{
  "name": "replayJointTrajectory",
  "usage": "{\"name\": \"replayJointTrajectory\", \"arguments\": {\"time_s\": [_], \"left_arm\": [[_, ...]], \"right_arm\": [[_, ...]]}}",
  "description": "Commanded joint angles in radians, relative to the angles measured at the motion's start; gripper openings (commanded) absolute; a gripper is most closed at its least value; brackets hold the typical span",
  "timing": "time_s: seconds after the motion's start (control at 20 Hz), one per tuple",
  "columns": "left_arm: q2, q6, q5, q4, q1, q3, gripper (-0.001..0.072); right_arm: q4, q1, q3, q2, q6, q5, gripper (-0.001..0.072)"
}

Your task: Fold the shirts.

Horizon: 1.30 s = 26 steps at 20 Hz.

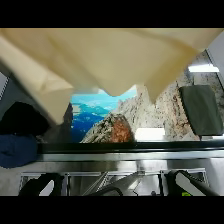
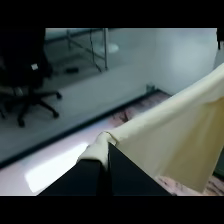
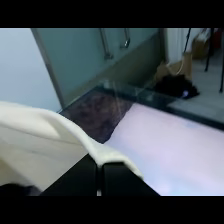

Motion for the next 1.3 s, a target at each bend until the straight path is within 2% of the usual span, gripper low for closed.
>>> {"name": "replayJointTrajectory", "arguments": {"time_s": [0.0,0.15,0.3,0.4,0.5,0.6,0.75,0.95,1.0,1.05,1.1,1.25], "left_arm": [[-0.006,-0.003,-0.015,0.030,-0.002,0.187,0.0018],[-0.011,0.000,-0.002,0.006,-0.002,0.017,0.0018],[-0.072,0.008,-0.015,-0.050,-0.002,-0.217,0.0018],[-0.173,0.069,-0.034,-0.127,-0.002,-0.318,0.0018],[-0.303,0.087,-0.017,-0.142,-0.019,-0.389,0.0019],[-0.455,0.127,0.033,-0.141,-0.039,-0.431,0.0018],[-0.720,0.149,0.143,-0.142,-0.050,-0.351,0.0018],[-1.022,0.122,0.108,-0.142,-0.052,-0.067,0.0023],[-1.061,0.105,0.084,-0.143,-0.052,-0.019,0.0217],[-1.085,0.077,0.056,-0.142,-0.045,0.016,0.0718],[-1.090,0.037,0.019,-0.143,-0.029,0.032,0.0673],[-1.050,-0.005,-0.158,-0.140,0.060,0.032,0.0673]], "right_arm": [[-0.040,-0.009,0.175,0.000,0.013,-0.024,0.0019],[-0.030,-0.008,0.112,-0.028,0.024,0.033,0.0019],[-0.012,-0.001,-0.060,-0.061,0.023,0.072,0.0020],[-0.023,0.044,-0.229,-0.094,-0.005,0.076,0.0020],[-0.077,0.103,-0.411,-0.147,-0.063,0.014,0.0020],[-0.156,0.154,-0.565,-0.227,-0.123,-0.124,0.0020],[-0.175,0.177,-0.636,-0.433,-0.193,-0.311,0.0020],[-0.100,0.177,-0.600,-0.660,-0.241,-0.457,0.0022],[-0.101,0.174,-0.588,-0.689,-0.241,-0.462,0.0106],[-0.103,0.166,-0.579,-0.700,-0.240,-0.459,0.0272],[-0.112,0.151,-0.568,-0.697,-0.240,-0.435,0.0302],[-0.230,0.051,-0.548,-0.628,-0.208,-0.285,0.0302]]}}
